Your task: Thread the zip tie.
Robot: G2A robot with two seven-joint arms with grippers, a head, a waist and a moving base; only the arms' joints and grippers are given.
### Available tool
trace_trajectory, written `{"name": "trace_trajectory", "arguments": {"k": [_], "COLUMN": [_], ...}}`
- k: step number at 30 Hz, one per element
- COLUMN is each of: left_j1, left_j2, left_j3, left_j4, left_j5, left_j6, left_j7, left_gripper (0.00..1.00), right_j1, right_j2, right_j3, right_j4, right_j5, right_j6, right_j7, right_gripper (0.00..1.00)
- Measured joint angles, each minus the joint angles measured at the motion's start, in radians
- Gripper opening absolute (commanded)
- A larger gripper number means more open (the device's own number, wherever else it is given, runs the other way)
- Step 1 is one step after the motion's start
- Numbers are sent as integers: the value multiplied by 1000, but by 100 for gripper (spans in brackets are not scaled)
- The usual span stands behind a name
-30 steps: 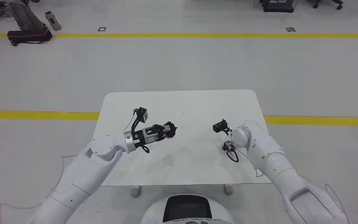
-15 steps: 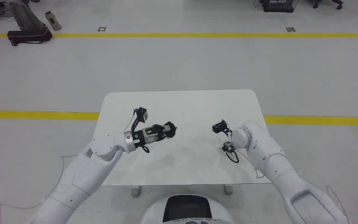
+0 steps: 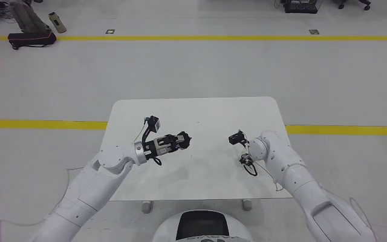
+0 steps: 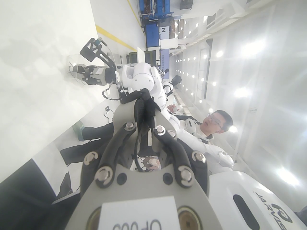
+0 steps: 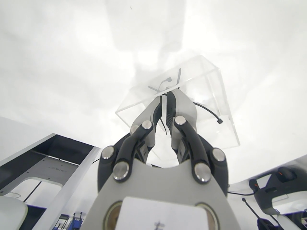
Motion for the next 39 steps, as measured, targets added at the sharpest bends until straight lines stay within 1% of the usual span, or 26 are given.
{"name": "trace_trajectory", "arguments": {"k": [8, 18, 21, 24, 27, 34, 39], "left_j1": [0, 0, 0, 0, 0, 0, 0], "left_j2": [0, 0, 0, 0, 0, 0, 0], "left_j3": [0, 0, 0, 0, 0, 0, 0], "left_j4": [0, 0, 0, 0, 0, 0, 0], "left_j5": [0, 0, 0, 0, 0, 0, 0], "left_j6": [0, 0, 0, 0, 0, 0, 0], "left_j7": [0, 0, 0, 0, 0, 0, 0], "left_gripper": [0, 0, 0, 0, 0, 0, 0], "right_j1": [-5, -2, 0, 2, 7, 17, 13], "right_j2": [4, 7, 7, 5, 3, -1, 7], "right_j3": [10, 23, 21, 16, 9, 2, 21], "right_j4": [-6, 14, 19, 25, 36, 51, 24], "right_j5": [8, 40, 42, 43, 41, 39, 42], "right_j6": [-26, -61, -64, -65, -61, -51, -51], "right_j7": [-14, -16, -16, -16, -15, -23, -19], "right_gripper": [11, 11, 10, 7, 0, 0, 0]}}
